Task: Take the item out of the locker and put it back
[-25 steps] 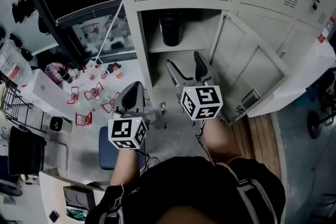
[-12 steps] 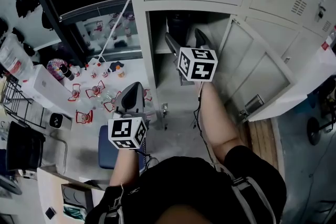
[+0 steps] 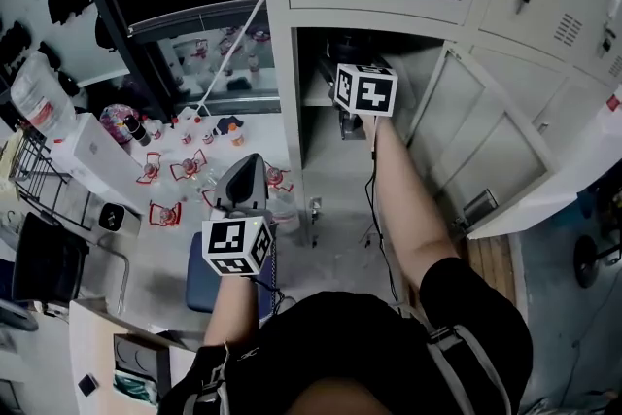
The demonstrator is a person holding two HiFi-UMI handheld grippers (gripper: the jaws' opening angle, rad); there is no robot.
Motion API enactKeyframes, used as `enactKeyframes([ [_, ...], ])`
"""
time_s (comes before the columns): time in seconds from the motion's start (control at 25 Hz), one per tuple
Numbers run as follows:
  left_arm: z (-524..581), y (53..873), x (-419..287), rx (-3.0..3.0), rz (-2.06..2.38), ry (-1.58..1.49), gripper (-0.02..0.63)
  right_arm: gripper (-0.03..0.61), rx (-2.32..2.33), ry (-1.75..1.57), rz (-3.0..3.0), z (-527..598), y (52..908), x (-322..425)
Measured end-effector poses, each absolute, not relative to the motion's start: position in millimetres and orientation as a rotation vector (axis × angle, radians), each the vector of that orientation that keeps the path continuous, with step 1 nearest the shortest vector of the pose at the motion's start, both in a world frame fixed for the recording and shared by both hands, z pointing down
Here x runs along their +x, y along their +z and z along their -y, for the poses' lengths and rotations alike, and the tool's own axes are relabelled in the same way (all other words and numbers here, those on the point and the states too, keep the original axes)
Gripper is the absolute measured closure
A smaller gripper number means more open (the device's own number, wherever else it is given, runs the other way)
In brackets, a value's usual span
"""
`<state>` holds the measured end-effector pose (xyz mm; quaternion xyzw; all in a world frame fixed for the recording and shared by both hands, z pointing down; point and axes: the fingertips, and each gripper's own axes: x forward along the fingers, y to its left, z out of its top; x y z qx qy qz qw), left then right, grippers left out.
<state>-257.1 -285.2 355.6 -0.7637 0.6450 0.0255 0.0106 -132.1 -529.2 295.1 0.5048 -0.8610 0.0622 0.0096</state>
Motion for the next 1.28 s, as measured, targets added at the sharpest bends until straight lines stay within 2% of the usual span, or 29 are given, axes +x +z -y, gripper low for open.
enactKeyframes([
  [0.12,284.1,355.0,-260.7,-2.376,-2.02,0.077,0.601,0.146,1.584,0.196,2.662,534.1,296.5,-132.4],
  [0.32,279.0,357.3,-263.8,-2.375,-2.032,0.067,0.601,0.141,1.57,0.17,2.675,529.3,293.7,-130.8],
  [0.84,268.9,360.9,-249.8,-2.42,-1.996,0.064,0.601,0.141,1.462,0.524,2.825,468.5,296.2,-105.4],
  [1.28,266.1,367.0,-223.1,-2.495,-1.92,0.051,0.601,0.143,1.403,0.376,2.856,387.9,320.3,-94.9],
])
